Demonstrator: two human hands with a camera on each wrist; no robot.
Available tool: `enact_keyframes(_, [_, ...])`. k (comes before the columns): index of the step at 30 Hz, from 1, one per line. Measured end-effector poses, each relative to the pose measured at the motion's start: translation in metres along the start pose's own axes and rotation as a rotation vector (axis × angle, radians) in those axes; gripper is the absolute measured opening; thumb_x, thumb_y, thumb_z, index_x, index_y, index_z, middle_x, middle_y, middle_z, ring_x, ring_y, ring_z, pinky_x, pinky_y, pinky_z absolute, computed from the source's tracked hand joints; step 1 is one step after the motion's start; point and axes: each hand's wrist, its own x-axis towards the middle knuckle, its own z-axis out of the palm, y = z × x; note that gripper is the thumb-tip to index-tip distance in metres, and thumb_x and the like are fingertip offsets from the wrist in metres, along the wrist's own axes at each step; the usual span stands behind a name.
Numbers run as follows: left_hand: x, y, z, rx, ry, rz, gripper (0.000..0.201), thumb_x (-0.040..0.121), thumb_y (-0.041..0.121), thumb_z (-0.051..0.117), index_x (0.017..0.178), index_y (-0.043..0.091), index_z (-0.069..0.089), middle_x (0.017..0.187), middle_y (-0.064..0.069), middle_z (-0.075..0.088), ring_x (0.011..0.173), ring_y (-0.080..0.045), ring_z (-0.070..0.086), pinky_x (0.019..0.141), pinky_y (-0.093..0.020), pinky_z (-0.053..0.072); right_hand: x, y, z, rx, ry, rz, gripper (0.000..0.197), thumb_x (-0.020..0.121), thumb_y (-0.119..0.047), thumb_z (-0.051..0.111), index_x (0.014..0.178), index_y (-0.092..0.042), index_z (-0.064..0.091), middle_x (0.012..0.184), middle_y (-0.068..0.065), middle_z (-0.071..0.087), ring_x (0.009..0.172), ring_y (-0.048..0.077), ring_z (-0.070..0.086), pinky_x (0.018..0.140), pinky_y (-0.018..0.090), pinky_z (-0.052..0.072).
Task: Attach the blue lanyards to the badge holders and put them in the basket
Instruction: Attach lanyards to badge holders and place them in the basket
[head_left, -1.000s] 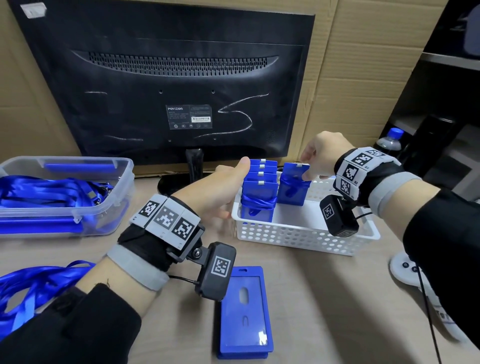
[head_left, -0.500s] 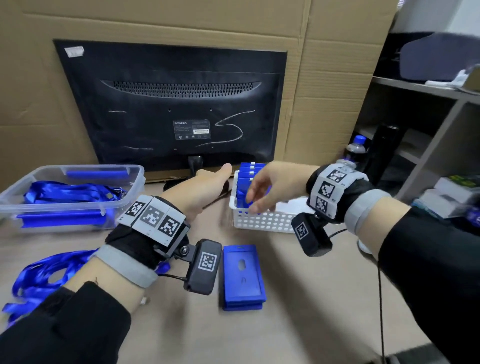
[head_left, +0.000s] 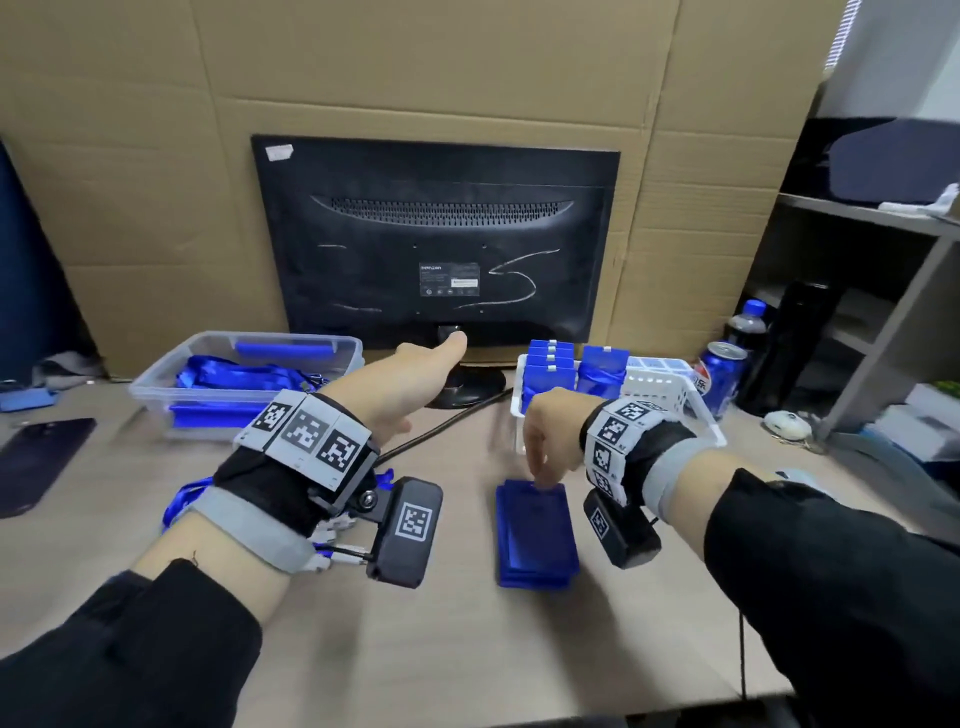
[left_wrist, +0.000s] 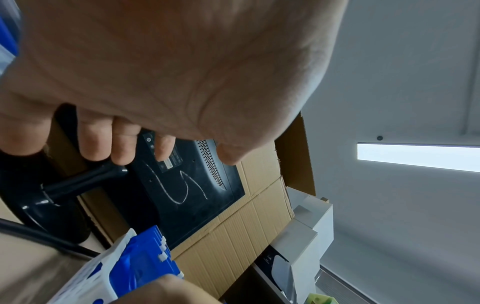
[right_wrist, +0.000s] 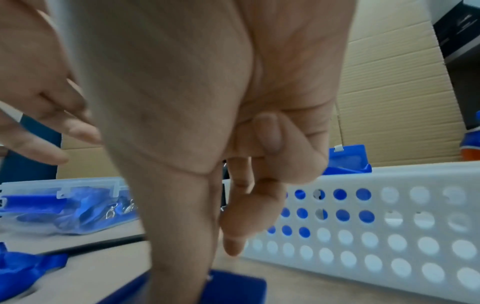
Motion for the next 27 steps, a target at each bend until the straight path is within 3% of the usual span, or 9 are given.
enact_keyframes(5, [-0.008, -0.008, -0.01, 0.01, -0.013, 0.016, 0.084, 0.099, 0.072, 0.039, 0.163, 0.02, 0.025, 0.16, -0.008, 0.04, 0.14, -0.03, 0.046, 0.115, -0.054, 0.042, -0.001, -0.002, 0.001, -0.01, -0.118, 0.035, 0.073, 0.063, -0.062, 0.094, 0.123, -0.029, 0.068, 0.109, -0.005, 0.076, 0.073, 0.011, 0.071, 0.086, 0.036, 0.063])
enact_keyframes(8, [-0.015, -0.01, -0.009, -0.004, -0.072, 0.044, 0.07, 0.105, 0.062, 0.041, 0.158, 0.016, 0.033, 0.145, -0.008, 0.051, 0.126, -0.025, 0.055, 0.11, -0.051, 0.048, 0.003, -0.004, 0.013, 0.023, -0.148, 0.044, 0.064, 0.065, -0.059, 0.094, 0.115, -0.025, 0.074, 0.102, -0.005, 0.078, 0.075, 0.014, 0.074, 0.082, 0.035, 0.063])
enact_keyframes(12, [-0.013, -0.018, 0.003, 0.031, -0.219, -0.005, 0.057, 0.105, 0.052, 0.051, 0.147, 0.013, 0.046, 0.127, -0.014, 0.065, 0.103, -0.027, 0.069, 0.098, -0.048, 0.056, 0.005, -0.009, 0.009, 0.009, -0.139, 0.029, 0.054, 0.07, -0.058, 0.091, 0.109, -0.022, 0.078, 0.097, -0.002, 0.079, 0.086, 0.018, 0.076, 0.087, 0.039, 0.064])
enact_keyframes(16, [-0.002, -0.032, 0.025, 0.073, -0.323, -0.092, 0.049, 0.105, 0.042, 0.057, 0.138, 0.006, 0.051, 0.125, -0.017, 0.063, 0.102, -0.031, 0.067, 0.096, -0.048, 0.055, 0.007, -0.009, 0.005, -0.023, -0.131, 0.033, 0.051, 0.074, -0.054, 0.089, 0.11, -0.019, 0.079, 0.096, -0.001, 0.079, 0.084, 0.019, 0.074, 0.086, 0.036, 0.063])
enact_keyframes(20, [0.009, -0.04, 0.039, 0.058, -0.377, -0.128, 0.046, 0.101, 0.039, 0.065, 0.132, 0.006, 0.054, 0.119, -0.016, 0.063, 0.096, -0.029, 0.066, 0.082, -0.041, 0.059, 0.011, 0.001, 0.005, -0.003, -0.1, 0.091, 0.054, 0.07, -0.053, 0.093, 0.103, -0.012, 0.078, 0.082, 0.0, 0.075, 0.067, 0.015, 0.065, 0.076, 0.032, 0.061])
enact_keyframes(24, [0.017, -0.036, 0.046, 0.092, -0.422, -0.113, 0.046, 0.103, 0.039, 0.063, 0.134, 0.007, 0.055, 0.121, -0.015, 0.063, 0.1, -0.029, 0.066, 0.09, -0.043, 0.057, 0.013, 0.007, 0.006, 0.023, -0.005, 0.097, 0.045, 0.067, -0.05, 0.095, 0.099, -0.024, 0.077, 0.088, -0.008, 0.072, 0.069, 0.009, 0.065, 0.069, 0.029, 0.058])
enact_keyframes(27, [0.019, -0.033, 0.05, 0.114, -0.451, -0.112, 0.047, 0.103, 0.041, 0.062, 0.136, 0.008, 0.056, 0.122, -0.013, 0.063, 0.101, -0.028, 0.067, 0.087, -0.042, 0.057, 0.014, 0.011, 0.01, 0.073, -0.01, 0.095, 0.043, 0.068, -0.049, 0.096, 0.098, -0.025, 0.076, 0.09, -0.007, 0.073, 0.075, 0.011, 0.069, 0.071, 0.029, 0.06])
